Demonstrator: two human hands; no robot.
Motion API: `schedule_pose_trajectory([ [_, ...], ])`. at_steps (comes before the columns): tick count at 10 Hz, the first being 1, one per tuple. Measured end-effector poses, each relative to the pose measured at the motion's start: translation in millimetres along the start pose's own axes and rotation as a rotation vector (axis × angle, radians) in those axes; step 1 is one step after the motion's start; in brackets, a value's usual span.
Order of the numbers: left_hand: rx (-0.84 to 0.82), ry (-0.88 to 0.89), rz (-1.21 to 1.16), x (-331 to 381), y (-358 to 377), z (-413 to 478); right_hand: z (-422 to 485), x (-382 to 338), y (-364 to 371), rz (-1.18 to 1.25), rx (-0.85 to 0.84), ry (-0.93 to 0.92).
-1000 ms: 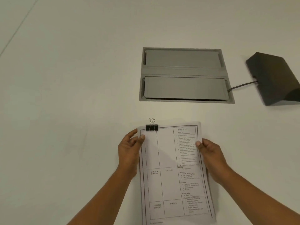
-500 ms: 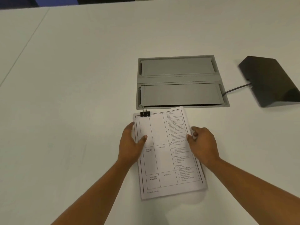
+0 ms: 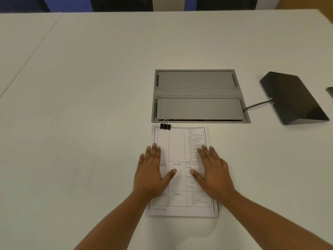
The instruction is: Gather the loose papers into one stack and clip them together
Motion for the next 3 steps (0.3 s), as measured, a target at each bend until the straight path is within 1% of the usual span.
schedule_pose_trajectory([
  [1, -0.033, -0.002, 0.068, -3.0, 13.2, -12.8, -1.1, 2.2, 12.8, -0.059, -0.039, -0.046],
  [2, -0.014, -0.034, 0.07, 2.3, 15.5, -16.0, 4.0, 3.6, 11.5, -0.077, -0.05, -0.073],
  [3, -0.036, -0.053, 0.087, 4.2, 10.6, -13.0, 7.2, 4.3, 4.9, -0.076, -0.091, -0.073],
])
Point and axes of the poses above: each hand's wrist, its own z-axis towards the middle knuckle, its own y-axis out of the palm, x = y × z, the point moved 5 cm from there along z, towards the middle knuckle, and after that the axes turned 4 degrees about -x, right-handed, at the moved point
